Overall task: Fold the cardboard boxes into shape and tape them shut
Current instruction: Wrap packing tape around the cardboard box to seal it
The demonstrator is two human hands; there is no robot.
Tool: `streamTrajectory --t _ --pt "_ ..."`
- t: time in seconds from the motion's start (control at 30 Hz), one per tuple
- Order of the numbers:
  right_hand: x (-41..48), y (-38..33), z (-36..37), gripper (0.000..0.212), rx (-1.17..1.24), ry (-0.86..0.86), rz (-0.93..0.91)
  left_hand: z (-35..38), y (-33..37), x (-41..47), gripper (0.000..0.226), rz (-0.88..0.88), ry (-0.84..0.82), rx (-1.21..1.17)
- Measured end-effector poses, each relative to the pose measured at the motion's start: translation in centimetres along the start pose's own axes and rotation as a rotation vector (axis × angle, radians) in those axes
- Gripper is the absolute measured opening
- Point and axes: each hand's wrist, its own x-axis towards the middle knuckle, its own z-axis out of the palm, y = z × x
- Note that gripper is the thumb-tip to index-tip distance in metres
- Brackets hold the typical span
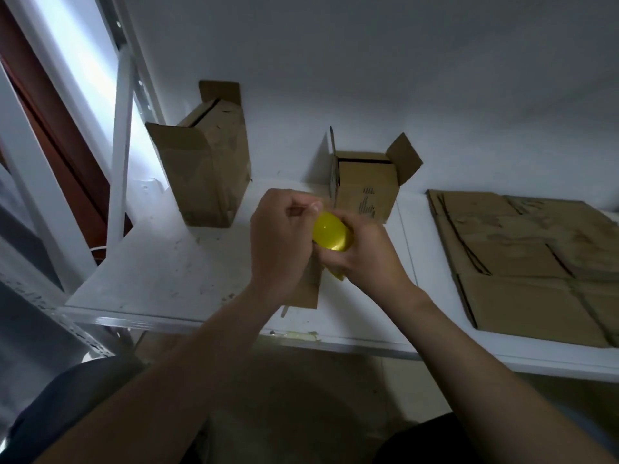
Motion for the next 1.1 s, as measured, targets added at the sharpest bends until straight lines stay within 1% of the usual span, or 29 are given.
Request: streamTrajectory --t 0.03,0.07,0.1,0.17,0.2,0.27,0.3,0.33,0.37,0.43,0.47,0.53,0.63,0.7,0.8,0.87,0.93,1.0,1.1 --pt "-0.2 0.4 -0.2 0.051 -0.02 -0.006 0.019 0.4 0.0 -0.1 0.003 0.0 -0.024 -0.007" --pt "-0.3 0.8 -0.5 0.054 -0.053 -0.004 0.028 0.8 -0.2 0.0 0.004 -0.048 -0.065 -0.02" --pt "-0.5 1.1 -0.8 0.059 -0.095 0.002 0.025 0.9 -0.5 0.2 0.006 -0.155 -0.118 -0.058" --pt "-0.8 1.6 -1.4 0.068 -0.177 0.0 -0.004 1.1 -1.0 0.5 0.008 -0.436 -0.249 -0.217" --pt "-0.8 1.7 -1.6 0.07 -0.205 -0.01 -0.019 1.2 -1.3 0.7 0.014 -0.53 -0.302 -0.283" --pt "-1.0 1.9 -1.9 0.07 -0.244 -0.046 -0.035 1.5 -1.9 0.9 0.038 -0.604 -0.346 -0.338" --pt "-1.1 1.9 -2.0 0.07 -0.266 -0.065 -0.041 1.5 -2.1 1.0 0.049 -0.603 -0.346 -0.332" --pt "-1.1 2.0 -2.2 0.07 -0.284 -0.08 -0.046 1.4 -2.4 1.2 0.055 -0.585 -0.349 -0.307" --pt "-1.2 2.1 -2.4 0.069 -0.291 -0.091 -0.049 1.2 -2.7 1.4 0.051 -0.544 -0.368 -0.257" --pt "-1.2 2.3 -2.8 0.069 -0.294 -0.109 -0.058 0.7 -3.1 1.7 0.023 -0.454 -0.45 -0.148" --pt "-1.2 2.3 -3.0 0.071 -0.301 -0.118 -0.069 0.4 -3.3 1.8 0.017 -0.431 -0.48 -0.126" --pt "-1.2 2.4 -3.2 0.077 -0.309 -0.141 -0.084 0.1 -3.6 1.9 0.017 -0.427 -0.495 -0.137" --pt "-1.2 2.7 -3.7 0.084 -0.259 -0.162 -0.08 0.0 -3.6 2.0 0.019 -0.436 -0.502 -0.156" --pt "-1.1 3.0 -4.2 0.081 -0.211 -0.156 -0.086 0.1 -3.9 1.9 0.02 -0.463 -0.471 -0.169" --pt "-1.0 3.2 -4.9 0.061 -0.096 -0.107 -0.138 -0.2 -4.0 1.8 0.014 -0.501 -0.407 -0.23" --pt "-0.8 3.2 -5.3 0.048 -0.048 -0.099 -0.165 -0.3 -3.9 1.9 0.017 -0.465 -0.343 -0.239" --pt "-0.3 3.4 -5.5 0.045 -0.049 -0.124 -0.181 -0.4 -4.0 1.7 0.018 -0.435 -0.299 -0.213" --pt "0.0 3.9 -5.5 0.046 -0.061 -0.155 -0.18 -0.4 -4.3 1.4 0.013 -0.443 -0.267 -0.211" --pt "0.3 5.1 -5.5 0.036 -0.128 -0.195 -0.187 -1.5 -5.1 1.9 0.015 -0.523 -0.155 -0.225"
